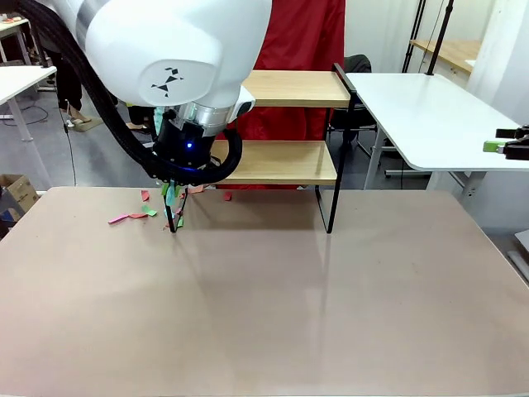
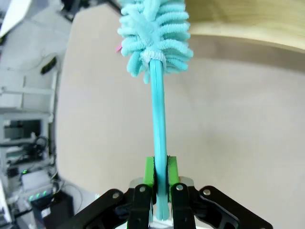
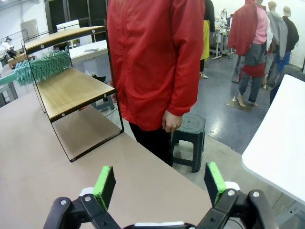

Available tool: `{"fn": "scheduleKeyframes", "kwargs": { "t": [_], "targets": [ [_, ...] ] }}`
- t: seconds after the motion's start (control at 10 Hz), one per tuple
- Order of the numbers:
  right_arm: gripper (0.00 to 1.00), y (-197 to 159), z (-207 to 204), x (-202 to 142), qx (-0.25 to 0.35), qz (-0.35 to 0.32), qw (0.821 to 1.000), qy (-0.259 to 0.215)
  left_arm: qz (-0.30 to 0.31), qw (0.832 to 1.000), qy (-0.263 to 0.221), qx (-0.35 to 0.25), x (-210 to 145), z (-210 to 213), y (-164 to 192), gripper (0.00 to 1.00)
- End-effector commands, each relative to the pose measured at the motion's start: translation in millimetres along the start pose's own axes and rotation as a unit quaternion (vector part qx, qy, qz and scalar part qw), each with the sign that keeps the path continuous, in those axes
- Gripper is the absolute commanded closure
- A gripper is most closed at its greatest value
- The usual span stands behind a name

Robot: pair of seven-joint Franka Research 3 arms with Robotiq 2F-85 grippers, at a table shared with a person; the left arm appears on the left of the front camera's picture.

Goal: Clean the shelf.
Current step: Clean the specific section of the Shelf indicated by the human with the Duster.

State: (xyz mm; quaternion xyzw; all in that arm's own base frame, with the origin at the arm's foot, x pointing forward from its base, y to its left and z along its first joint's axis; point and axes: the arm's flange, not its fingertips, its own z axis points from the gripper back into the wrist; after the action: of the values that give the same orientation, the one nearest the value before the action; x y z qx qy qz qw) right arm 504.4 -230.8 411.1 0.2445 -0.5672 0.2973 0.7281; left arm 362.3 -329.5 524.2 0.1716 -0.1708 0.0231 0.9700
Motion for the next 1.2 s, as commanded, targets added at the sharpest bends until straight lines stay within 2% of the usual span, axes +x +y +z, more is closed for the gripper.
{"fn": "scheduleKeyframes", "kwargs": {
  "t": [0.0, 0.2, 0.6, 0.9, 1.1],
  "targets": [
    [0.0, 3, -2, 5, -0.008, -0.005, 1.0, 0.008, -0.042, 0.997, -0.018, -0.062, -11, -5, 22, 0.87],
    [0.0, 3, -2, 5, -0.008, -0.005, 1.0, 0.008, -0.095, 0.985, -0.045, -0.136, -18, 2, 33, 0.87],
    [0.0, 3, -2, 5, -0.008, -0.005, 1.0, 0.008, -0.169, 0.959, -0.073, -0.214, -19, -5, 71, 0.87],
    [0.0, 3, -2, 5, -0.008, -0.005, 1.0, 0.008, -0.244, 0.92, -0.08, -0.295, -13, -14, 114, 0.87],
    [0.0, 3, -2, 5, -0.008, -0.005, 1.0, 0.008, -0.298, 0.889, -0.107, -0.33, -11, -26, 136, 0.87]
  ]
}}
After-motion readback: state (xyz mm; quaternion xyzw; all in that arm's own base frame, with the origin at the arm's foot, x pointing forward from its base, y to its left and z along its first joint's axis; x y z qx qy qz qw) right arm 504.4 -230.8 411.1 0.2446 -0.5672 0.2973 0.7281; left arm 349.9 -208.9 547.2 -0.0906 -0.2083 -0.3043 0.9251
